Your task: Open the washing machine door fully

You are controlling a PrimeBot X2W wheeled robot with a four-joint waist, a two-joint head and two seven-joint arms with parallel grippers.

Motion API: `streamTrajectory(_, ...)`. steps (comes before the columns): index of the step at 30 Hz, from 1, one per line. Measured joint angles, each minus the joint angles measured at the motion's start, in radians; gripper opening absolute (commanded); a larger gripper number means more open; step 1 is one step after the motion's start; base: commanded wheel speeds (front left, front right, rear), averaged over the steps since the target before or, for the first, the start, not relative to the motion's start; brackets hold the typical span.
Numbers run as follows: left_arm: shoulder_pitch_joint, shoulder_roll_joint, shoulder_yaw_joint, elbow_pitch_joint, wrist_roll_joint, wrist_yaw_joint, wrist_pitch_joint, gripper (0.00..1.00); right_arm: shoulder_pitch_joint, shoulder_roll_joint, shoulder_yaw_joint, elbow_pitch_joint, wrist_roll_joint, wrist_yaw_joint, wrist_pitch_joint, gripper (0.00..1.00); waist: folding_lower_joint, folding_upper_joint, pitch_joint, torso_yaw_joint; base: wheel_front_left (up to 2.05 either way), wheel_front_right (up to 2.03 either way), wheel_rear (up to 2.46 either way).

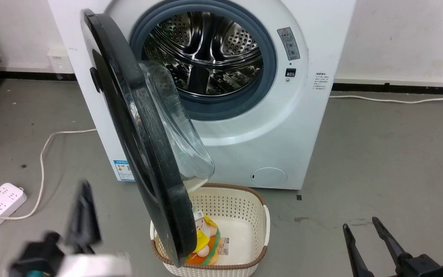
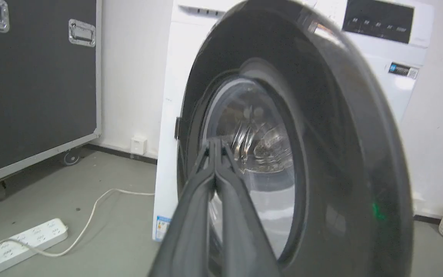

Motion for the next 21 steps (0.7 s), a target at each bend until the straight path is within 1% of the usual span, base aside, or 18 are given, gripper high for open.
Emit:
streamTrajectory(3,-0.048,0.0,0.012,-0.117,0.004,0.006,0.0,0.0,0.0,0.0,0.002,0.002,0.003,0.0,0.0,1.0,0.0,0.0,-0.004,0.003,0.0,0.0,0.0)
streamTrajectory(6,-0.1,0.0,-0.001,-0.221,0.025,0.005,-0.001,0.0,0.0,0.0,0.007,0.004,0.009,0.0,0.0,1.0,0.0,0.0,-0.007,0.003,0.0,0.0,0.0)
streamTrajectory(8,-0.125,0.001,-0.03,-0.259,0.044,0.002,-0.001,0.0,0.0,0.0,0.012,0.007,0.01,0.0,0.0,1.0,0.0,0.0,-0.008,0.001,0.0,0.0,0.0)
streamTrajectory(10,-0.132,0.001,-0.085,-0.263,0.071,-0.018,-0.001,0.0,0.0,0.001,0.016,0.009,0.011,0.0,0.0,1.0,0.0,0.0,-0.009,-0.002,0.0,0.0,0.0)
streamTrajectory(12,-0.129,0.0,-0.158,-0.225,0.094,-0.035,-0.001,0.0,-0.001,0.001,0.019,0.011,0.018,0.0,0.0,1.0,0.0,0.0,-0.01,-0.008,0.0,0.0,0.0)
streamTrajectory(15,-0.112,0.0,-0.266,-0.144,0.091,-0.046,0.02,0.0,-0.001,0.001,0.019,0.014,0.022,0.0,0.0,1.0,0.0,0.0,-0.009,-0.017,0.0,0.0,0.0)
streamTrajectory(18,-0.091,-0.002,-0.346,-0.049,0.06,-0.045,0.067,0.0,-0.001,0.001,0.02,0.014,0.027,0.0,0.0,1.0,0.0,0.0,-0.002,-0.024,0.0,0.0,0.0)
streamTrajectory(21,-0.083,-0.001,-0.393,0.046,0.033,-0.035,0.104,0.0,-0.001,0.001,0.018,0.015,0.029,0.0,0.0,1.0,0.0,0.0,0.007,-0.029,0.0,0.0,0.0)
